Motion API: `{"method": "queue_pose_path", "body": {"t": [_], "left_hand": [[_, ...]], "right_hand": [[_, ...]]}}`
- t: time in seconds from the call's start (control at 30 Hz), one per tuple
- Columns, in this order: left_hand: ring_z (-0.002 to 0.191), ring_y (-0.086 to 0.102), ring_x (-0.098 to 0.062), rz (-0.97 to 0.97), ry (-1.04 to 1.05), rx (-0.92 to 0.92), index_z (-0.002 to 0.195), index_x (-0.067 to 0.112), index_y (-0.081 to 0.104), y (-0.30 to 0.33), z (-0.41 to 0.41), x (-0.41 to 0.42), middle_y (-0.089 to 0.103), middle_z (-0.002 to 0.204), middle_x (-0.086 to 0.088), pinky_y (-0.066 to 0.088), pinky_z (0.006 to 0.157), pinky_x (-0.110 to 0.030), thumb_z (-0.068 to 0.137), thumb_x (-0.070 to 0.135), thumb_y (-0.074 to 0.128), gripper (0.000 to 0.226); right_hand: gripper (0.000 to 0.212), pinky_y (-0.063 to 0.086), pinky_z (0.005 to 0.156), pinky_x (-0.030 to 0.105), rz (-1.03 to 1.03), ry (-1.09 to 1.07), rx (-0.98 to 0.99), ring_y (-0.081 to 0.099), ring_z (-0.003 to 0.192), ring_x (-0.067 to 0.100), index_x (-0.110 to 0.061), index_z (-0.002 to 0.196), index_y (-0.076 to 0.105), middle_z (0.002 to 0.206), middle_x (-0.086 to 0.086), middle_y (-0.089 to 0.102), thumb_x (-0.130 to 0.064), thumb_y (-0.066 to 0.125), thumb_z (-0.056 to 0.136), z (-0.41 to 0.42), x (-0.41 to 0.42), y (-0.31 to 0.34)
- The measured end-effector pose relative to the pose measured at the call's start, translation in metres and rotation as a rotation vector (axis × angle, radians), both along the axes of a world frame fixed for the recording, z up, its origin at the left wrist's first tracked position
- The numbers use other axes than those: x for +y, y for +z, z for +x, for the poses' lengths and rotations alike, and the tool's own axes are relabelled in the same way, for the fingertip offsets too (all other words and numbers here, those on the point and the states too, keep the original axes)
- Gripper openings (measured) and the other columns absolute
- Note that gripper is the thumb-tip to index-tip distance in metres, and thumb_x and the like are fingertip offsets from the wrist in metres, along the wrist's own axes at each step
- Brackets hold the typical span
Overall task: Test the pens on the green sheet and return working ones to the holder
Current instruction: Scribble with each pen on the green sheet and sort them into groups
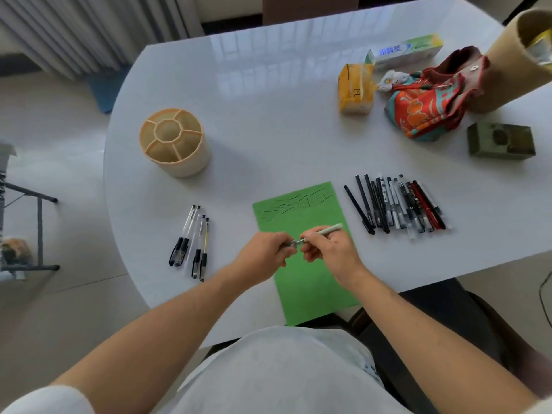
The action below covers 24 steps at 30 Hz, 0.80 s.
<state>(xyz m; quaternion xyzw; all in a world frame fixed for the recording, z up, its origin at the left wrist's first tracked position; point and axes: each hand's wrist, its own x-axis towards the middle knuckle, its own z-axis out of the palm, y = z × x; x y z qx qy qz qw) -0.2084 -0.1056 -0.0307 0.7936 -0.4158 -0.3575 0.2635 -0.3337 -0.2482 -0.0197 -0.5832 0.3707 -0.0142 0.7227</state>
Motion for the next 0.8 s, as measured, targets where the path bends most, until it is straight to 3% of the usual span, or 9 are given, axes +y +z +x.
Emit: {"method": "queue_pose_path", "body": {"t": [0.2, 0.3, 0.43, 0.6, 0.7, 0.8], "left_hand": [[0.063, 0.065, -0.009, 0.048, 0.241, -0.194, 0.078, 0.02, 0.065, -0.007, 0.022, 0.017, 0.068, 0.071, 0.008, 0.052, 0.062, -0.028, 0.096, 0.029, 0.063, 0.02], [0.065, 0.061, -0.008, 0.039, 0.237, -0.256, 0.08, 0.02, 0.067, -0.017, 0.03, 0.034, 0.065, 0.074, 0.011, 0.048, 0.062, -0.028, 0.095, 0.033, 0.065, 0.019], [0.092, 0.066, -0.015, -0.017, 0.059, -0.284, 0.102, 0.019, 0.071, -0.022, 0.022, 0.022, 0.071, 0.106, 0.006, 0.055, 0.078, -0.034, 0.097, 0.037, 0.058, 0.022], [0.112, 0.062, -0.015, 0.026, -0.068, -0.243, 0.101, 0.018, 0.071, -0.033, 0.016, 0.02, 0.064, 0.126, 0.006, 0.055, 0.088, -0.036, 0.098, 0.033, 0.057, 0.021], [0.134, 0.048, -0.009, 0.051, -0.062, -0.23, 0.105, 0.018, 0.072, -0.039, 0.017, 0.025, 0.058, 0.141, 0.006, 0.049, 0.101, -0.035, 0.097, 0.032, 0.058, 0.021], [0.137, 0.046, -0.009, 0.051, -0.055, -0.212, 0.105, 0.017, 0.072, -0.038, 0.018, 0.024, 0.058, 0.141, 0.005, 0.046, 0.106, -0.035, 0.098, 0.032, 0.058, 0.022]], "right_hand": [[0.02, 0.052, 0.051, 0.029, -0.054, -0.464, 0.068, 0.061, 0.049, 0.017, -0.005, 0.084, 0.069, 0.061, 0.005, 0.068, -0.014, 0.059, 0.099, 0.019, -0.063, 0.003], [0.016, 0.06, 0.059, 0.031, -0.152, -0.328, 0.062, 0.07, 0.062, 0.02, -0.008, 0.091, 0.07, 0.074, 0.009, 0.074, -0.019, 0.062, 0.099, 0.02, -0.088, -0.001], [0.01, 0.061, 0.068, 0.032, -0.293, -0.073, 0.07, 0.074, 0.078, 0.024, -0.004, 0.103, 0.07, 0.092, 0.011, 0.076, -0.01, 0.064, 0.097, 0.037, -0.071, -0.013], [0.012, 0.06, 0.068, 0.035, -0.451, 0.068, 0.133, 0.073, 0.072, 0.023, -0.014, 0.102, 0.075, 0.09, 0.005, 0.077, -0.016, 0.066, 0.094, 0.049, -0.061, -0.022], [0.012, 0.059, 0.064, 0.033, -0.518, 0.129, 0.165, 0.071, 0.07, 0.018, -0.02, 0.101, 0.076, 0.087, -0.002, 0.076, -0.024, 0.068, 0.093, 0.054, -0.062, -0.027], [0.01, 0.06, 0.067, 0.032, -0.562, 0.182, 0.183, 0.07, 0.076, 0.015, -0.024, 0.1, 0.076, 0.089, -0.007, 0.075, -0.027, 0.069, 0.094, 0.059, -0.063, -0.031]]}}
